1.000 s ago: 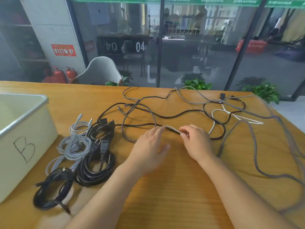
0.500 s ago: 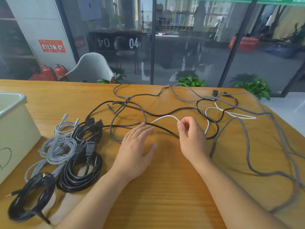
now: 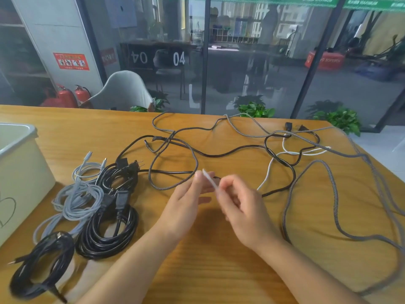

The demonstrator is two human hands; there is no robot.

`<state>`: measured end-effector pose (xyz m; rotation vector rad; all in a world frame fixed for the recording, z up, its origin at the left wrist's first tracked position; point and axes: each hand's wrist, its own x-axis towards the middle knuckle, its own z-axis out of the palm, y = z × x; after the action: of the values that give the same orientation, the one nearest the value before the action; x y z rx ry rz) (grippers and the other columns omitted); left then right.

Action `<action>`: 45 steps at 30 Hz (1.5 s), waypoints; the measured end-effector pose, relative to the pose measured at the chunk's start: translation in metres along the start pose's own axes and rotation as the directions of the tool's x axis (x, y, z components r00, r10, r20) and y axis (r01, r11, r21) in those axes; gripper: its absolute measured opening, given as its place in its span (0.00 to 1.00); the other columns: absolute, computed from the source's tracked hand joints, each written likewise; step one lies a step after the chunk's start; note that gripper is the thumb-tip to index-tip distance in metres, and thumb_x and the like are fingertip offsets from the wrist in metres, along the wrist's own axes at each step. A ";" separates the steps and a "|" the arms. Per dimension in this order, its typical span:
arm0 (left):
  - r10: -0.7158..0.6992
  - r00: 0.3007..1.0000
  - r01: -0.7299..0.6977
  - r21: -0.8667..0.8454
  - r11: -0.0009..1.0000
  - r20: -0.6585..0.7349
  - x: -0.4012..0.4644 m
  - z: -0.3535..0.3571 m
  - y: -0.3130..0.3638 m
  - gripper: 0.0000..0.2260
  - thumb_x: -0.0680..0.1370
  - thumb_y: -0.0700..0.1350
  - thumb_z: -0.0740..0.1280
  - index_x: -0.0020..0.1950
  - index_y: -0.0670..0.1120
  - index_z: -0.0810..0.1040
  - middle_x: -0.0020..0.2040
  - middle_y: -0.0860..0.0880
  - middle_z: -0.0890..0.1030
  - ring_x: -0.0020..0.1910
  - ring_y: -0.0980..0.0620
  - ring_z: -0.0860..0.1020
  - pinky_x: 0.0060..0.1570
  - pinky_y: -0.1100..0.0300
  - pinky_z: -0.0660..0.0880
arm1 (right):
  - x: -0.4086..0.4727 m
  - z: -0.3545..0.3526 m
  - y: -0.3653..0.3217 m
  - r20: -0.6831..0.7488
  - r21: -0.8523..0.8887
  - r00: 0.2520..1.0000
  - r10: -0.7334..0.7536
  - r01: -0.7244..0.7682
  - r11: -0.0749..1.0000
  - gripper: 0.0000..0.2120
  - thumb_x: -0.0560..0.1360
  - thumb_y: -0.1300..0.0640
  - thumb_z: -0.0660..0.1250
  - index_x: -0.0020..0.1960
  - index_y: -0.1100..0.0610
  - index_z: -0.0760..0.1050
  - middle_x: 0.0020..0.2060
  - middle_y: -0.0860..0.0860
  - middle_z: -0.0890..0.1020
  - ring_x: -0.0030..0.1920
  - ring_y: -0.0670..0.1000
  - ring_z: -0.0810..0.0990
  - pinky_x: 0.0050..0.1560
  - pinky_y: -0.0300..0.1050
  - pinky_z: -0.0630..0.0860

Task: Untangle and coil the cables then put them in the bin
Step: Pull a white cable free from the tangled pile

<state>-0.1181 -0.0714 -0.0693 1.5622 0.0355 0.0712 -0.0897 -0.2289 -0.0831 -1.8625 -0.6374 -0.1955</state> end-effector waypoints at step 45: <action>-0.145 0.885 0.281 -0.261 0.924 0.442 -0.019 -0.003 0.034 0.24 0.83 0.55 0.56 0.56 0.40 0.86 0.51 0.37 0.86 0.37 0.46 0.84 0.31 0.61 0.77 | 0.027 -0.080 0.015 -0.044 -0.606 0.998 -0.050 0.014 0.795 0.22 0.72 0.29 0.67 0.36 0.48 0.78 0.26 0.44 0.71 0.33 0.45 0.73 0.34 0.45 0.67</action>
<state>-0.1377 -0.0693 -0.0353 1.2121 -0.1328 -0.4181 -0.0456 -0.2964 -0.0531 -2.4557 -0.6077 -0.5271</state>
